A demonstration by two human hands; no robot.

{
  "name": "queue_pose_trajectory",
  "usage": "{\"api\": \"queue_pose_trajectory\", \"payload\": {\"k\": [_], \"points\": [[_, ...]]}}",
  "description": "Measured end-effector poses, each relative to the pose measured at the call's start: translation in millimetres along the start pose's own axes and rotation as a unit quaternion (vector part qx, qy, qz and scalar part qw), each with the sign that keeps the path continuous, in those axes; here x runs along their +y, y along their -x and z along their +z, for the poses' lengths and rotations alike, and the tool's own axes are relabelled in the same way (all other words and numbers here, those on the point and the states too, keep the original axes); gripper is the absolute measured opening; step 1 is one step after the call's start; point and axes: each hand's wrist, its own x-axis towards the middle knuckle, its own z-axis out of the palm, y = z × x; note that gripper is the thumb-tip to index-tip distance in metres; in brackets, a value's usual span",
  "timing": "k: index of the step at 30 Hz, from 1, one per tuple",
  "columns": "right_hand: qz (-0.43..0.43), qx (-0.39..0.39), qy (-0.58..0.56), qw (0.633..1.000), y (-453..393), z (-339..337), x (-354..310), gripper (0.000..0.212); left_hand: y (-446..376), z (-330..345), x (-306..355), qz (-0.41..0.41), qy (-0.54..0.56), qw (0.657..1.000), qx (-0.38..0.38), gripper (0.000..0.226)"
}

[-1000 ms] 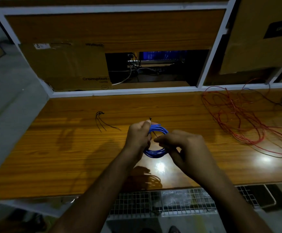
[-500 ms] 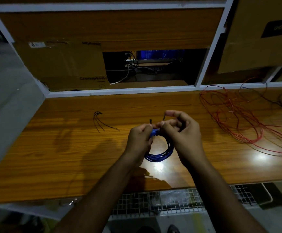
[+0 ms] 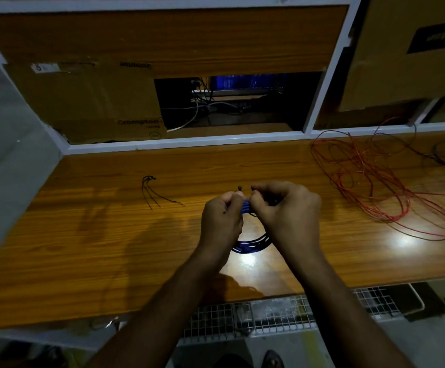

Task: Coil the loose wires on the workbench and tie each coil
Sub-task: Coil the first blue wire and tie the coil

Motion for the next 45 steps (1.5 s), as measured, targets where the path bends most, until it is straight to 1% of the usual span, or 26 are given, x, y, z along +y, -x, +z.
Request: {"api": "queue_pose_trajectory", "payload": {"k": [3,6,12,16,20,26,45], "points": [[-0.002,-0.025,0.023,0.999,-3.6,-1.1,-0.3,0.019,1.3,-0.1,0.6,0.004,0.001,1.000,-0.003,0.028],[0.007,-0.046,0.024,0.999,-6.5,-1.7,0.7,0.018,1.0,-2.3,0.3,-0.006,0.023,0.999,-0.025,0.027],[0.013,-0.058,0.000,0.998,-7.0,-3.6,2.9,0.014,-1.8,-9.0,-0.7,-0.094,0.054,0.990,-0.089,0.031],[0.019,-0.076,-0.005,0.997,-4.8,-6.5,1.3,0.016,-1.9,-10.2,1.1,-0.113,0.095,0.985,-0.093,0.031],[0.025,-0.081,-0.004,0.996,-4.0,-9.1,-1.8,0.017,-0.4,-6.9,-1.3,-0.102,0.104,0.987,-0.068,0.028],[0.025,-0.048,0.028,0.998,-5.7,-8.4,-5.5,0.011,1.6,-0.1,1.4,-0.077,0.100,0.991,-0.051,0.026],[0.006,-0.053,0.069,0.996,-3.7,-3.9,-7.8,0.010,4.9,-2.1,-0.4,-0.003,0.009,1.000,-0.025,0.028]]}}
